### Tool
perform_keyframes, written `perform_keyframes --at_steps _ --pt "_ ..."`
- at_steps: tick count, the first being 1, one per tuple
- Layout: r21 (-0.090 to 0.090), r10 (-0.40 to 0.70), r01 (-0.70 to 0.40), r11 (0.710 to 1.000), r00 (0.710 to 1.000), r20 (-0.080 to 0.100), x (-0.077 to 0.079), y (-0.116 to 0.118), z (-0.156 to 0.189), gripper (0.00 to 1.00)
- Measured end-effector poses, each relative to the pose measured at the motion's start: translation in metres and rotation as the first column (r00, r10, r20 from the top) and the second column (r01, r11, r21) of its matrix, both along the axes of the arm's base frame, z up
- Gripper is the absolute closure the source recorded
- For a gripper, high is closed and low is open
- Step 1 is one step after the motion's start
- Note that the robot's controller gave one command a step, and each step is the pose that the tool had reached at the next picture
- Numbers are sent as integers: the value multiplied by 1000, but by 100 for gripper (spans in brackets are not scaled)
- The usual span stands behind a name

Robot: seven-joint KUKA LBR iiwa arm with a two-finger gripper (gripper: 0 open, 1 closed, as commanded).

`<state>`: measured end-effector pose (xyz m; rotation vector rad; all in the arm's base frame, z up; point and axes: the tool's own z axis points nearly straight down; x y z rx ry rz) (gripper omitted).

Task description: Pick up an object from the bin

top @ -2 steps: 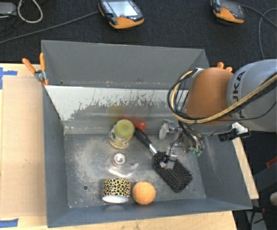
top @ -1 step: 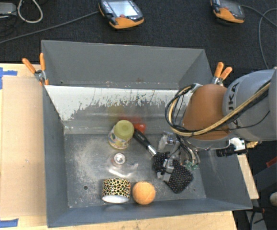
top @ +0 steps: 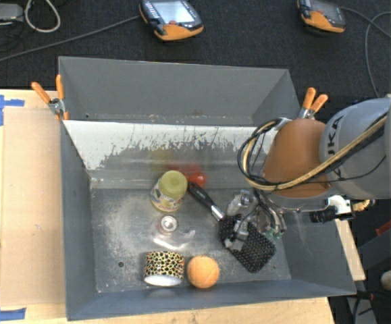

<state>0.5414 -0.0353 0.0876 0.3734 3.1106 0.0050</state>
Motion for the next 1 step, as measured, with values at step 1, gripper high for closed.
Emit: perform_keyframes --at_steps 1 --pt "0 0 0 1000 1000 0 0 0 0 100"
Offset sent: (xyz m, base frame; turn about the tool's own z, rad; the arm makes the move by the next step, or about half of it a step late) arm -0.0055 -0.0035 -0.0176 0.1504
